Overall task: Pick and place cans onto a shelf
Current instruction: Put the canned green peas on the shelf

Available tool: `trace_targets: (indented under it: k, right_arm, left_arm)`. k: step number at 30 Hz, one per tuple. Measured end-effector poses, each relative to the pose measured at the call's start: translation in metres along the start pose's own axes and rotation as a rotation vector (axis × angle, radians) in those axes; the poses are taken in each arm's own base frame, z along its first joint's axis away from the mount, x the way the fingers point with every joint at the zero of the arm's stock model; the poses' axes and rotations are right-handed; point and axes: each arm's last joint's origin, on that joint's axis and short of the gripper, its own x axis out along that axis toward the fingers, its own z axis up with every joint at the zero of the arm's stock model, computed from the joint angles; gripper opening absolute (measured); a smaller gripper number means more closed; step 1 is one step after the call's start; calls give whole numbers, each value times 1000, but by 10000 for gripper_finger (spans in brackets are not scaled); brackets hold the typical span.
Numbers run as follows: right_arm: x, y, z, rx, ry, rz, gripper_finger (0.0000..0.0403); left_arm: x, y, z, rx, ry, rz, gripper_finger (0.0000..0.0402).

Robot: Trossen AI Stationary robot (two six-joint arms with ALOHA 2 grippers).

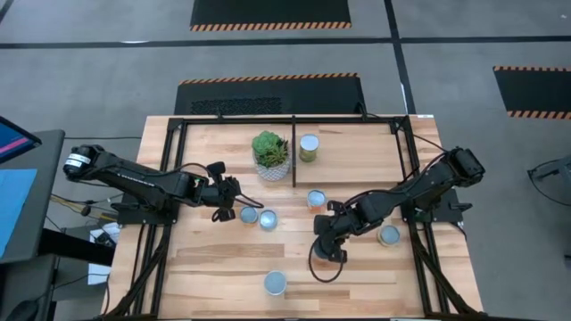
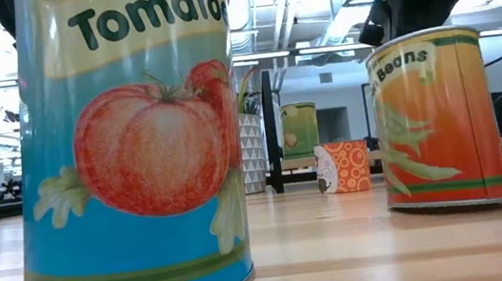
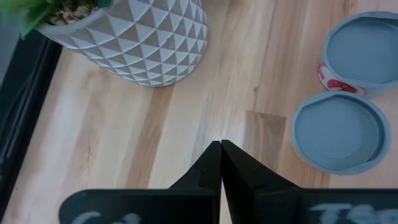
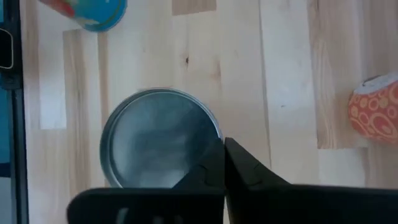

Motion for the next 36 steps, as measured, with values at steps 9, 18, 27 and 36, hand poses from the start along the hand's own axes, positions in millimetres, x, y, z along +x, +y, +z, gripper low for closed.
trace_targets:
  k: [9,18,27,36]
  right_arm:
    - [-16,-3,15,71,-20,-53,4]
    - [-57,-24,31,52,63,-272,4]
    - [-69,-75,45,49,110,-390,3]
    - [-83,-130,53,95,99,-399,2]
  left_arm:
    - [0,1,0,3,-6,26,0]
    - [0,1,0,-1,-6,26,0]
    - [0,1,0,4,-6,26,0]
    - [0,1,0,4,-5,26,0]
